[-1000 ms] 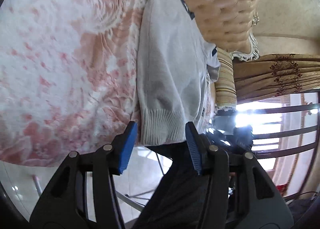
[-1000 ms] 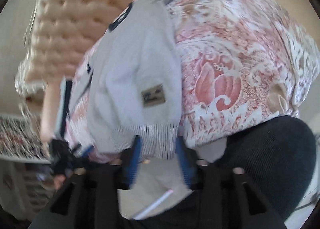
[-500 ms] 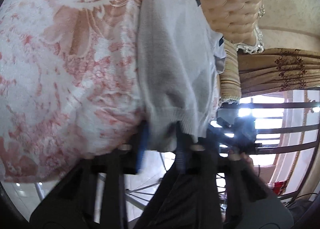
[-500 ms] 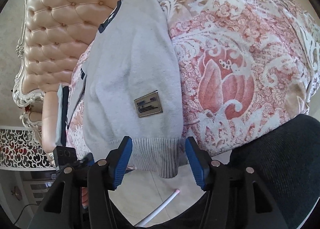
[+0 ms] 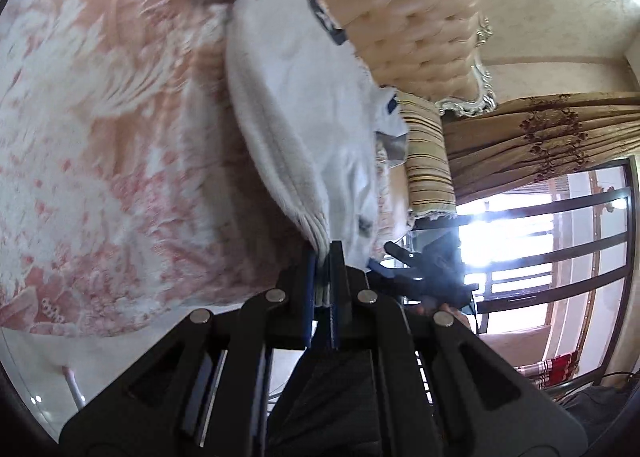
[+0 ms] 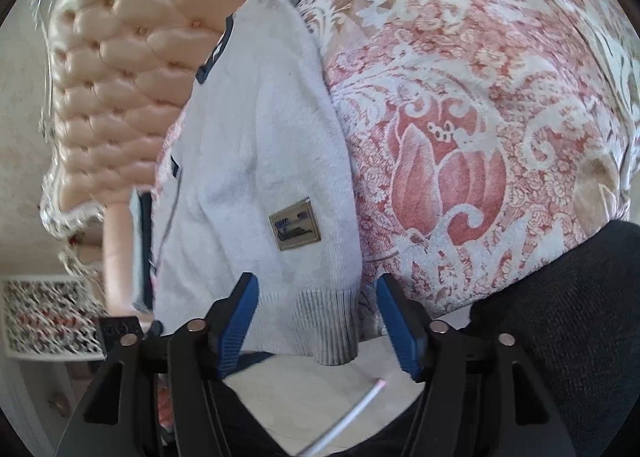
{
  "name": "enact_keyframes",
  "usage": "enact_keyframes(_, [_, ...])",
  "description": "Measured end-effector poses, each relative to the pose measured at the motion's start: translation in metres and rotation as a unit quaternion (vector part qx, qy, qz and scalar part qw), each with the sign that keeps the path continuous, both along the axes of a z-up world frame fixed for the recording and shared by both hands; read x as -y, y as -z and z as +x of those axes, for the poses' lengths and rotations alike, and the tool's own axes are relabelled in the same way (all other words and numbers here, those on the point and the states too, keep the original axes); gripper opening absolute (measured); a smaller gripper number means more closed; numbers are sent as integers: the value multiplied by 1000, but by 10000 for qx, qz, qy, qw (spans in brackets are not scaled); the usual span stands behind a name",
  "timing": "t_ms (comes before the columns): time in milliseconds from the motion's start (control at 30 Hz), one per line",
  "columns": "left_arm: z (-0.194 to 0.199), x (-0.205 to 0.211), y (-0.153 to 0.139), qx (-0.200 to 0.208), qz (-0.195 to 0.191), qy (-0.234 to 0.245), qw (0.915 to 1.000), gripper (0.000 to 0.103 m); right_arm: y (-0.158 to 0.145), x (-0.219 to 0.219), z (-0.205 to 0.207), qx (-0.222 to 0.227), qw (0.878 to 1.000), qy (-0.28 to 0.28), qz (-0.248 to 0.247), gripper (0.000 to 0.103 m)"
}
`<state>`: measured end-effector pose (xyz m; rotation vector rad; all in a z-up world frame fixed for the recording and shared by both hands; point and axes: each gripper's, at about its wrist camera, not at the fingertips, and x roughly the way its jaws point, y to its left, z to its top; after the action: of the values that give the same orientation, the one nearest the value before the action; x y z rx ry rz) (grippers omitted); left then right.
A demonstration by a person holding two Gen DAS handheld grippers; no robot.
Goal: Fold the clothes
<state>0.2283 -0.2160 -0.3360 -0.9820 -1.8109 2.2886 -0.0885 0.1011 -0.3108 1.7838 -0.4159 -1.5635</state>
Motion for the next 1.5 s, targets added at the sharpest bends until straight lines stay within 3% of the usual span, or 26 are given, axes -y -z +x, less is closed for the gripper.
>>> enact_keyframes(333, [-22,6,-25,-176,-235,180,9994,7,14,10,3,478,9987,131,-106,69])
enact_keyframes(433, [-22,6,-23,-124,-215,177,9995,7,18,14,7,500,9986,101,-111,69])
enact_keyframes(533, [-22,5,-22,-90,-197,138,9997,7,4,16,11,260,9994,63,-216,73])
enact_keyframes(567, [-21,6,-22,-80,-197,115,9997,7,-1,16,12,177,9995,50,-251,68])
enact_keyframes(600, [-21,6,-23,-74,-209,98,9997,7,-6,17,13,94,9995,36,-287,56])
enact_keyframes(633, [-20,6,-25,-71,-231,80,9997,7,-11,17,14,11,9995,23,-323,14])
enact_keyframes(667, [-19,6,-27,-65,-267,67,9996,7,-16,18,15,-72,9993,10,-359,5])
enact_keyframes(833, [-9,6,-40,-6,-488,-28,9988,7,-48,16,21,-529,9974,-31,-481,5])
enact_keyframes(900, [-6,5,-34,192,-504,-16,9985,7,-60,15,24,-676,9966,-98,-456,5])
enact_keyframes(1133, [0,-7,17,1150,-457,111,9923,7,-20,39,32,-923,9898,-707,822,5])
enact_keyframes(1233, [2,-13,41,1526,-426,156,9872,7,-11,45,32,-1039,9859,-810,1031,5])
enact_keyframes(1500, [2,-12,63,1667,-422,192,9849,7,-6,60,35,-1372,9728,-1142,1479,7])
